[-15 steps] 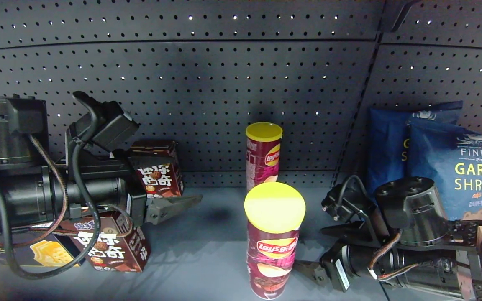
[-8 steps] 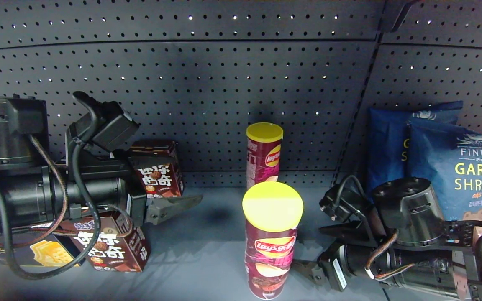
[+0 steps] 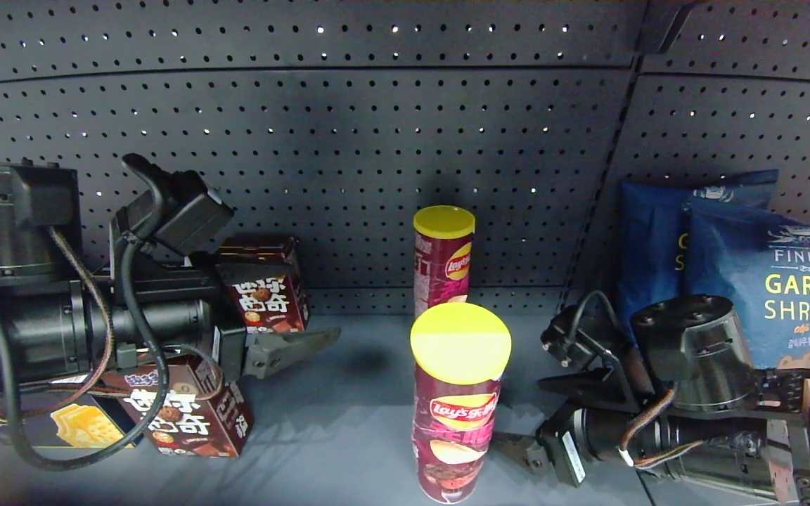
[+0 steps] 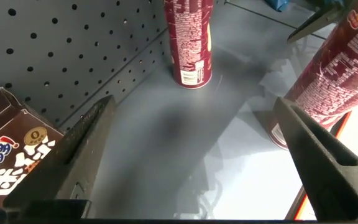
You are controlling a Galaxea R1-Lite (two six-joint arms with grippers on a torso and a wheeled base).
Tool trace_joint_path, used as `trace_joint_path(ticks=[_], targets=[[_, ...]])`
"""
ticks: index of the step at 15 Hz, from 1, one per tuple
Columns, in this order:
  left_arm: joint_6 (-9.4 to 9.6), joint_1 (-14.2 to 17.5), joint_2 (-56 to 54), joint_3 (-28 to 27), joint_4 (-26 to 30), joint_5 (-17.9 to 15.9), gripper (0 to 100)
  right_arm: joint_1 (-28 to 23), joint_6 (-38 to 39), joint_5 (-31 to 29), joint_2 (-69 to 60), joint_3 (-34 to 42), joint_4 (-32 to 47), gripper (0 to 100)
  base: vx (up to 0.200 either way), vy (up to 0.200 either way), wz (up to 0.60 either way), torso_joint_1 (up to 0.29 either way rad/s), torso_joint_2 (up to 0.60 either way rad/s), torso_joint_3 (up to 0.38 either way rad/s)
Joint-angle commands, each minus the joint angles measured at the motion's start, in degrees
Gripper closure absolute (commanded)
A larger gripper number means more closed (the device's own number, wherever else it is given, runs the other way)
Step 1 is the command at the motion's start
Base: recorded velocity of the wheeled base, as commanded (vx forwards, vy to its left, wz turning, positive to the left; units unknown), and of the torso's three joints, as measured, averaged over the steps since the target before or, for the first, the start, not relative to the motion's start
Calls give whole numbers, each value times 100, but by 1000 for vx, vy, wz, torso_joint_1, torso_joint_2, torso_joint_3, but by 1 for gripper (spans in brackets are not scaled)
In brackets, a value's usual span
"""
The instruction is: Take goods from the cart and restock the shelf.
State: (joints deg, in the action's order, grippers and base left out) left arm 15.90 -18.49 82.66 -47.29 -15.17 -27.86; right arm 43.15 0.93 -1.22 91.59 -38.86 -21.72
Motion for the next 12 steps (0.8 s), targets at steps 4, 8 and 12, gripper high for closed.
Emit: trace_joint_path(ticks=[4, 8, 12], targets=[[-25, 4, -49, -149, -66, -9, 0, -404, 13, -10, -695, -710, -60, 0, 0, 0, 0, 0, 0, 0], [-43, 109, -506, -255, -57, 17, 0, -809, 13, -28, -1205, -1115, -166, 0, 0, 0, 0, 0, 0, 0], [-60, 540, -1244, -35, -4, 8, 0, -879, 13, -45, -1838, -719, -174, 0, 0, 0, 0, 0, 0, 0]])
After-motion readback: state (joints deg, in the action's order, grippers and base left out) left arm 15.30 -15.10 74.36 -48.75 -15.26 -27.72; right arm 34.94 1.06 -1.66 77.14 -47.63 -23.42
